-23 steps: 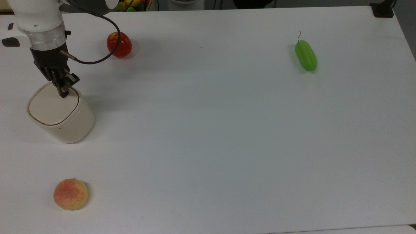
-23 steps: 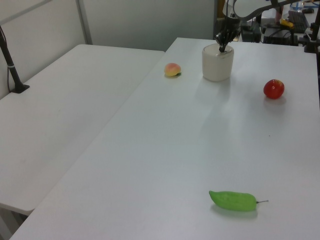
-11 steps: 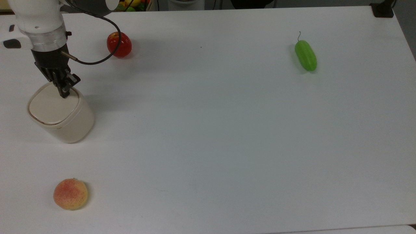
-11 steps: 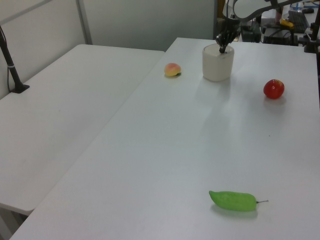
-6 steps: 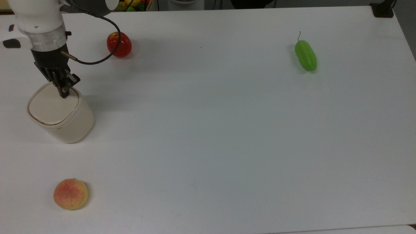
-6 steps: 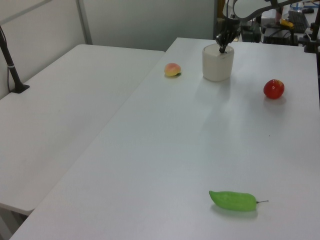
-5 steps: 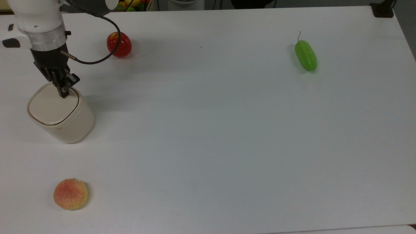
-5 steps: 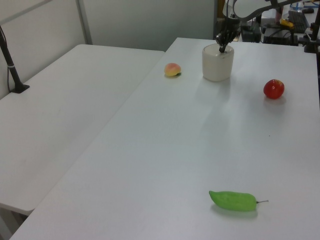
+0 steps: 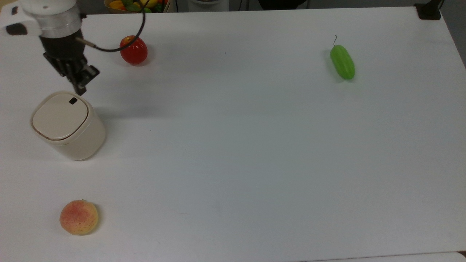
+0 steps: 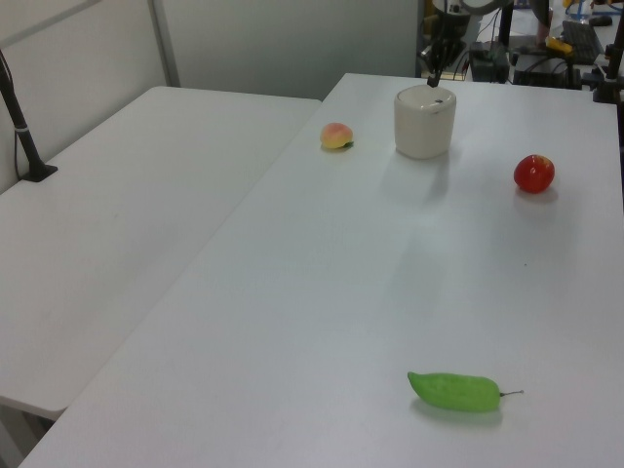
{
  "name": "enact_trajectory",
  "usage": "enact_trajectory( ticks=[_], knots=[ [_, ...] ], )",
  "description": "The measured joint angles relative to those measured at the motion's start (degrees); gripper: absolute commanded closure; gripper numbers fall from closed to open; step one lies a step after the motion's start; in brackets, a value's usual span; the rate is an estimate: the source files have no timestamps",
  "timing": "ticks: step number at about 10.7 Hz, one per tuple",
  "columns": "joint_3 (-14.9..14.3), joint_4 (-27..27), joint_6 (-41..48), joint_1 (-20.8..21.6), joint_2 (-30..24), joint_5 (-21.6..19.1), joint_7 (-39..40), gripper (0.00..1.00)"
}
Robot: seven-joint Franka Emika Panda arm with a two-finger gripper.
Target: Close garbage bin
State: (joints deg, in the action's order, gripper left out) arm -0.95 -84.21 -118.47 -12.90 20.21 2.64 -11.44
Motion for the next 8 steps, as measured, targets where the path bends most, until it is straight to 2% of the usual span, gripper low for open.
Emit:
enact_trajectory(
  ticks=[4,8],
  knots=[
    [0.22,0.03,9.07,9.49,-4.57,0.26,0.99,1.0],
    [0.28,0.03,21.87,18.2,-8.47,0.46,7.24,1.0]
  ],
)
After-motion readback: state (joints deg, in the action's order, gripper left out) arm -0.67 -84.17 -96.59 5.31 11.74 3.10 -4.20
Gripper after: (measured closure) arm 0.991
